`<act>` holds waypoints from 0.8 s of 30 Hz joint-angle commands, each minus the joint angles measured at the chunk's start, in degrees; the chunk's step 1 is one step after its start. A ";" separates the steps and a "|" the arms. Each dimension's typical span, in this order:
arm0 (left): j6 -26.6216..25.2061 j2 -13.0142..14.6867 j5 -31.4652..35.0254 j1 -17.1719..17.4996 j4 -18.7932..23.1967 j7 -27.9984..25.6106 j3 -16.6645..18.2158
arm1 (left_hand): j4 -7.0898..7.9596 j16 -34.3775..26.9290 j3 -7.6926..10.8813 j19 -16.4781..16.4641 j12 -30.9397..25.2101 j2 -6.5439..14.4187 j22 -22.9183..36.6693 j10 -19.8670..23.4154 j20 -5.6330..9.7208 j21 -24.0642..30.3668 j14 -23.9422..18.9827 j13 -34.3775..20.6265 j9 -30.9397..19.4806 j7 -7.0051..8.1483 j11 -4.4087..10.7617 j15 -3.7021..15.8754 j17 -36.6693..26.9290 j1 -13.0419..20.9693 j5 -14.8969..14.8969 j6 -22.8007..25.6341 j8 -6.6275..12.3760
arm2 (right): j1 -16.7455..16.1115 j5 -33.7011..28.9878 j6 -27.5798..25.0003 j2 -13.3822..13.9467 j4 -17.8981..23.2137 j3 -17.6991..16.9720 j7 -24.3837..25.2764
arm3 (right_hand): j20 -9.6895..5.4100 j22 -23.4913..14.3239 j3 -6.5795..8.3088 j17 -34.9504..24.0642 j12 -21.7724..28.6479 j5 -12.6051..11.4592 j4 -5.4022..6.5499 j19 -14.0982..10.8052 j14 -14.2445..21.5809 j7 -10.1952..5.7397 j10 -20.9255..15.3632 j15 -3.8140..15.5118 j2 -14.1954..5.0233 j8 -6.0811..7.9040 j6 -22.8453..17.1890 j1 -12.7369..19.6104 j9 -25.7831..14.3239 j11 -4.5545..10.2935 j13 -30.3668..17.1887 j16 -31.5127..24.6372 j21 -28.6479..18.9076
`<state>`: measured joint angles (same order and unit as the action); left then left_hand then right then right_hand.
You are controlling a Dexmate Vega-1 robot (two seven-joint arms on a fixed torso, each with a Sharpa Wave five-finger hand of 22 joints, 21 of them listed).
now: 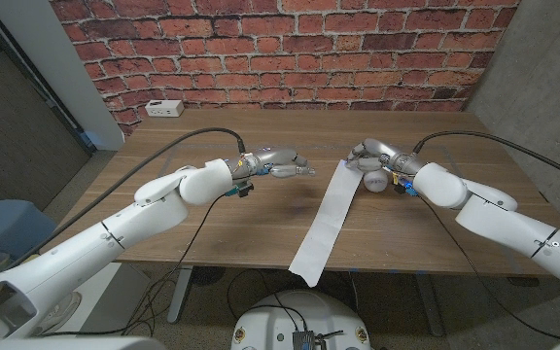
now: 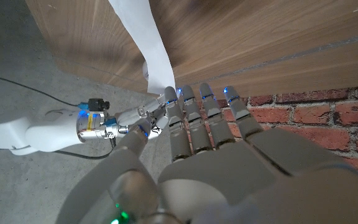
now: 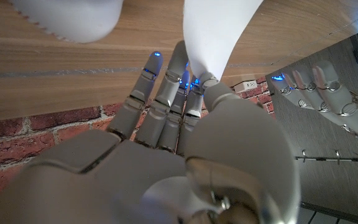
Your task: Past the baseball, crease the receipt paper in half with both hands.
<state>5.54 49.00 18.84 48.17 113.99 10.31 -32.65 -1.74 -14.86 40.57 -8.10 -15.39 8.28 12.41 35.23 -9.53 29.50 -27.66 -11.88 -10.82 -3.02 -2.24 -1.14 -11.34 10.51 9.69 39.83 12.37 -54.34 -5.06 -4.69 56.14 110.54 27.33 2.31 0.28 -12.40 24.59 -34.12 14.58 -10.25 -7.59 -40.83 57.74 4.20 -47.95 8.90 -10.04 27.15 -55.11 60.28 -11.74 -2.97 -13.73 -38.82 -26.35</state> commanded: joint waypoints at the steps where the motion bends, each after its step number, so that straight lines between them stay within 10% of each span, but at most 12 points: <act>1: 3.52 0.47 -7.64 -0.77 -1.70 3.18 0.26 | 1.36 -0.87 1.52 -0.56 -1.13 2.43 0.34 3.44 -0.21 0.89 -3.83 -0.25 -0.29 -0.44 0.80 1.11 0.07 -0.07 0.37 2.93 0.84 | -2.44 -6.60 3.89 -4.63 -1.47 -1.86 12.69 | -0.41 -0.31 0.20 -0.16 0.29 -0.07 -0.10 0.01 -0.41 0.79 -0.82 1.43 -0.21 0.35 -1.72 0.77 -0.11 0.15 -0.40 -0.29 -0.63; 5: 0.44 0.66 -8.79 -3.10 -1.48 9.21 -1.84 | -2.75 -0.56 5.41 -1.42 0.02 3.06 0.58 2.62 -0.06 1.92 -4.45 0.04 -0.26 -0.06 0.98 1.43 0.41 5.43 1.50 2.95 0.23 | -1.30 -8.96 5.64 -7.31 -3.82 -1.22 15.94 | -0.49 -0.34 0.33 0.13 0.21 -0.11 0.13 0.45 -1.11 0.67 -0.87 1.42 -0.19 0.34 -1.79 0.60 -0.03 0.35 -0.54 0.36 -0.73; 9: -2.91 0.59 -8.81 -5.33 -1.14 14.04 -4.04 | -3.80 0.24 6.02 0.17 1.25 3.14 0.75 0.49 -0.42 1.79 -2.08 0.10 -0.21 0.40 1.82 1.66 0.04 7.55 1.73 2.49 -0.35 | 0.28 -11.84 7.06 -9.32 -6.01 0.07 17.88 | -0.47 -0.36 0.44 0.30 0.12 -0.14 0.23 0.69 -1.56 0.54 -0.83 1.57 -0.06 0.32 -1.78 0.49 0.02 0.44 -0.64 0.82 -0.82; 24: -21.13 0.32 4.08 -12.68 4.38 26.46 -12.87 | 0.89 -2.88 2.30 -3.37 -0.45 1.20 1.65 8.61 1.51 5.40 -11.38 0.25 -0.11 -4.55 -1.65 1.01 -0.11 4.37 0.95 11.86 0.99 | 5.12 -20.16 5.03 -12.74 -10.39 2.84 20.83 | -0.81 -0.38 0.96 0.83 -0.19 -0.34 0.60 2.08 -3.26 0.03 -0.97 1.92 0.25 0.11 -1.62 0.07 0.22 1.04 -0.93 2.66 -1.15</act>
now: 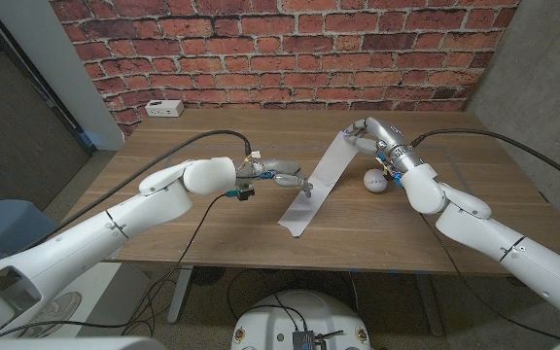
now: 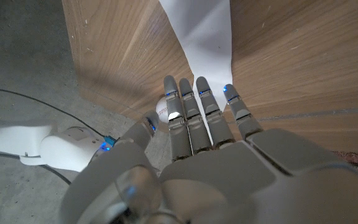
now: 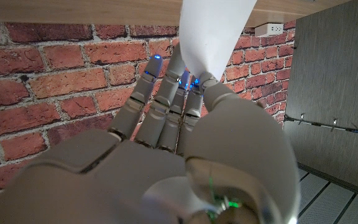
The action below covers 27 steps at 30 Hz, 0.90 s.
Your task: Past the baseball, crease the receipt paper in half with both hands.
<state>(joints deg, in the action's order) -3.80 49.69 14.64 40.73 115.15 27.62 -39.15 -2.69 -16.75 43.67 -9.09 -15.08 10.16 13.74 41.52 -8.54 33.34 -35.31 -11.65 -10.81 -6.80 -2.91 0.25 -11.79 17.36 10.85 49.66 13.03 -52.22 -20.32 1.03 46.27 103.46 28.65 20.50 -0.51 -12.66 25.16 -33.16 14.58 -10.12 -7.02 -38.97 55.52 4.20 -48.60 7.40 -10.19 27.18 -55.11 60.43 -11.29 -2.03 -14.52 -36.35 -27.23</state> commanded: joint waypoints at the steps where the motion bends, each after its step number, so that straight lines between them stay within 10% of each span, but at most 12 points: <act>1: -12.72 -0.35 10.04 -5.48 3.75 9.33 -7.02 | 2.23 -1.26 -0.98 -3.02 -0.89 -0.74 0.37 3.02 0.88 1.98 -4.96 0.03 -0.11 -1.06 -1.02 -0.35 0.45 -2.93 -0.21 2.81 0.44 | 3.11 -5.18 -0.90 -2.91 -3.37 1.60 2.73 | 0.00 -0.11 0.40 -0.11 -0.20 -0.47 0.04 0.24 -1.03 -0.04 -0.31 3.47 0.40 0.09 -1.67 -0.10 -0.22 0.06 -0.14 0.23 -0.29; 12: -19.43 -3.02 20.59 -9.54 2.92 17.28 -12.52 | 3.73 1.39 -1.36 -11.54 0.52 -1.95 0.62 4.12 2.16 7.14 -6.37 0.24 0.07 -0.48 -0.30 0.44 1.68 -6.16 -0.21 3.62 -1.20 | 4.32 -5.31 -0.93 -3.40 -4.57 1.74 3.44 | -0.05 -0.09 0.66 -0.08 -0.34 -0.57 -0.07 0.46 -0.91 -0.11 -0.75 3.63 0.60 0.03 -1.76 -0.05 -0.13 -0.03 -0.11 0.58 -0.67; 27: -18.76 -6.24 22.64 -12.75 -4.49 21.73 -14.99 | 4.99 7.06 1.36 0.88 5.03 -2.12 -2.02 -14.13 -0.04 2.70 11.68 0.76 0.52 2.58 1.73 0.01 1.97 -9.84 -0.35 -17.83 -3.65 | 0.96 -2.17 1.32 -0.34 -0.58 -0.70 1.90 | 0.13 -0.06 0.75 -0.19 -0.56 -0.57 0.02 0.49 -0.62 -0.22 -0.90 3.17 0.79 -0.08 -1.88 -0.32 -0.05 0.11 -0.23 0.82 -1.28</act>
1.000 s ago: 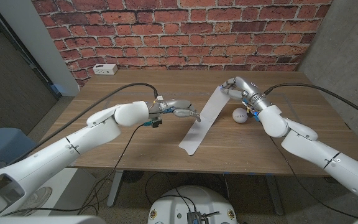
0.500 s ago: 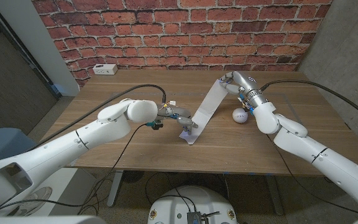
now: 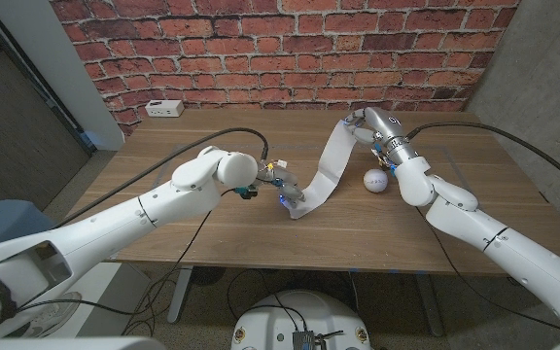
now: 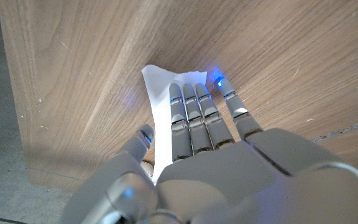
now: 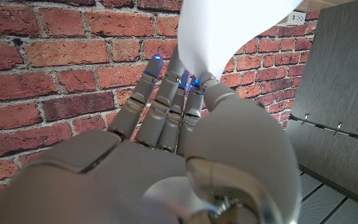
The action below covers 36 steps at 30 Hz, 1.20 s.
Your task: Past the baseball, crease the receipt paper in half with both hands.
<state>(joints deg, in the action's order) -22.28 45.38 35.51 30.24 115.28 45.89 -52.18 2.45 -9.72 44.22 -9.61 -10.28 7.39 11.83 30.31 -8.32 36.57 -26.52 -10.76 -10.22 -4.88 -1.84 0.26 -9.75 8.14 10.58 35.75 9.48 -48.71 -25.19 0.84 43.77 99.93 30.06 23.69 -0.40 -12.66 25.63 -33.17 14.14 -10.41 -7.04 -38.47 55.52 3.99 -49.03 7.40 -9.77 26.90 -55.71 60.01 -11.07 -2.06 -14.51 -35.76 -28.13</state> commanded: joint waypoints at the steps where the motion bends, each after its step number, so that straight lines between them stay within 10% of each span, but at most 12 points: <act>1: 0.09 -2.06 1.48 -2.45 -5.03 3.52 -1.96 | -0.19 0.00 0.89 1.78 0.26 0.63 -0.15 -3.52 -0.31 -0.68 3.30 -0.11 -0.06 0.75 0.73 0.07 -0.06 -0.64 -0.09 -4.40 -0.03 | -3.12 3.12 1.62 2.54 3.58 -2.48 -1.53 | 0.11 -0.06 0.29 -0.16 -0.15 -0.29 0.05 -0.08 -0.46 -0.08 -0.49 2.86 0.40 0.19 -1.30 0.06 -0.27 0.11 -0.24 0.23 -0.48; 12: 3.04 -2.45 0.53 -3.21 -6.94 1.48 -1.53 | -0.22 -0.16 1.03 2.45 -0.01 0.56 -0.21 -3.96 -0.29 -0.95 3.86 -0.11 -0.06 1.10 0.82 0.16 -0.05 -0.76 -0.11 -4.99 0.24 | -7.21 12.74 0.43 5.09 8.59 -4.69 -11.15 | 0.53 -0.06 0.26 0.41 -0.66 -0.20 0.32 -1.66 1.00 -0.22 0.00 2.25 0.40 -0.21 -0.71 -0.41 -0.22 0.00 -0.30 0.35 -1.78; 24: 2.44 -2.92 1.18 -3.22 -6.59 1.42 -1.81 | -0.23 -0.38 1.18 2.52 -0.27 0.59 -0.25 -3.96 -0.24 -0.99 3.84 -0.10 -0.06 1.30 1.08 0.22 -0.04 -0.85 -0.12 -4.93 0.53 | -5.49 24.34 5.31 3.98 3.48 -2.68 -21.76 | 1.25 0.18 0.88 7.72 -2.19 0.36 2.23 -0.88 -3.41 -0.30 3.76 -0.85 0.02 -2.26 2.38 -3.23 -0.19 -0.60 0.17 9.51 -4.06; 26: 2.25 -2.97 1.26 -3.17 -6.40 1.45 -1.81 | -0.23 -0.42 1.25 2.53 -0.33 0.65 -0.25 -3.94 -0.21 -1.00 3.84 -0.10 -0.06 1.38 1.09 0.22 -0.03 -0.85 -0.11 -5.01 0.55 | -4.61 27.96 7.08 4.05 1.74 -2.33 -25.56 | 2.20 0.46 -0.89 8.75 -2.41 0.70 4.13 -0.52 -4.60 0.04 4.94 -2.64 1.13 -3.56 4.17 -6.62 -0.05 -1.27 0.39 11.30 -4.54; 32: 1.65 -3.19 2.04 -3.22 -5.98 1.75 -2.12 | -0.26 -0.48 1.39 2.53 -0.41 0.76 -0.27 -3.99 -0.21 -1.00 3.85 -0.09 -0.06 1.57 1.08 0.33 -0.02 -0.83 -0.08 -4.98 0.65 | -3.48 36.64 10.65 3.28 -2.74 -2.06 -32.38 | 6.85 1.96 -12.63 12.33 -2.55 -0.25 13.26 7.17 -13.40 0.14 10.68 -9.11 7.08 -12.86 14.94 -27.45 0.16 -5.05 1.89 19.45 -2.10; 36: 1.47 -3.29 2.41 -3.35 -5.82 2.05 -2.28 | -0.35 -0.51 1.55 2.54 -0.49 0.87 -0.28 -3.96 -0.15 -1.01 3.85 -0.09 -0.06 1.64 1.30 0.44 0.01 -0.75 -0.05 -4.99 0.70 | -3.31 37.86 11.96 3.64 -3.55 -2.03 -33.54 | 7.68 2.05 -15.37 12.89 -2.62 -0.67 14.77 8.56 -14.68 0.40 11.59 -9.80 8.94 -14.31 16.39 -31.92 0.13 -5.95 2.06 20.46 -1.13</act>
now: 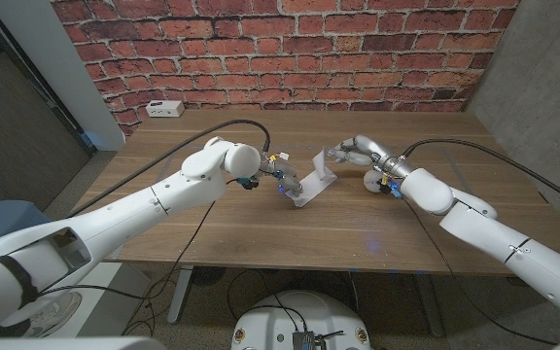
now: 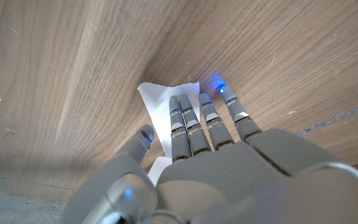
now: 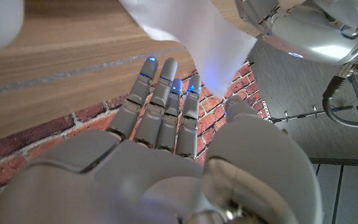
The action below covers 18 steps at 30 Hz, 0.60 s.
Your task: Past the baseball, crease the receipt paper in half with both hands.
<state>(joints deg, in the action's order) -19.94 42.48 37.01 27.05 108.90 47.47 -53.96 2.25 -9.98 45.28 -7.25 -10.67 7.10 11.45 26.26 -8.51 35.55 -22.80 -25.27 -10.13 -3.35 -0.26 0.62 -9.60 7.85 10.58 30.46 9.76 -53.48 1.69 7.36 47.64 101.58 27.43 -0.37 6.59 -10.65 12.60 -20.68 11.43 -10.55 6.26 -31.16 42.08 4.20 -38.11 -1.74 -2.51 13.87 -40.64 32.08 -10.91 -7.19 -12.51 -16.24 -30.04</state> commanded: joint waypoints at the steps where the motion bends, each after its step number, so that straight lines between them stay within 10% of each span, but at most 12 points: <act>1: -0.92 -0.40 1.00 -0.17 0.66 0.46 -0.49 | -0.17 -0.26 0.52 0.16 -0.12 1.16 0.10 0.11 0.06 0.02 0.13 14.42 -0.16 0.12 -0.30 0.06 -0.13 -0.45 -0.04 0.32 0.44 | 1.52 11.25 5.93 -0.18 -5.46 0.62 -9.81 | 0.74 0.04 -2.62 0.44 0.12 -0.58 1.64 1.29 -1.36 0.21 0.66 -0.73 1.82 -1.43 1.55 -4.48 -0.04 -0.85 0.08 1.03 0.83; 12: -1.79 1.85 4.12 2.12 6.30 -3.96 2.19 | -0.19 -0.74 0.16 0.56 -0.98 0.15 0.06 1.14 -0.08 -0.14 -0.33 14.30 -0.24 2.25 -3.42 -2.05 -0.33 -1.23 -0.23 2.07 1.27 | 2.42 7.66 7.15 0.97 -5.69 1.83 -9.74 | -0.45 0.08 -2.53 2.87 2.51 -1.88 2.85 -2.52 1.33 -0.59 -8.25 0.12 -4.98 -1.27 -1.19 -10.59 0.12 0.89 0.75 1.38 0.30; 18: 0.35 2.88 4.68 4.17 8.01 -8.03 4.16 | -0.60 -1.47 0.32 0.69 -1.82 0.22 0.03 3.33 -0.33 -0.23 -2.49 14.16 -0.30 1.99 -3.66 -2.13 -0.40 -1.25 -0.26 4.96 1.98 | 2.55 3.26 9.26 1.33 -5.14 2.43 -8.22 | -1.37 0.05 7.69 6.64 -0.29 -1.66 -1.99 0.43 -5.12 -1.23 -5.04 1.32 -9.23 -2.82 0.91 -3.08 0.22 1.34 1.20 4.92 2.36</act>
<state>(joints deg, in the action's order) -21.32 43.66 39.77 28.84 112.98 45.38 -53.18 2.02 -10.96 45.51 -6.73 -11.75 6.56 11.46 27.97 -8.60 35.55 -24.10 -11.02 -10.39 -1.14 -3.57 -1.84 -9.78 6.87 10.36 34.05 11.26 -51.52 9.47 13.86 48.18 96.49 28.80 -9.21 5.42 -10.38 16.90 -14.77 11.81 -12.14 5.68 -31.57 38.37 3.16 -44.53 -0.68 -11.36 11.43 -40.64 26.33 -10.65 -5.64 -11.18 -11.81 -28.12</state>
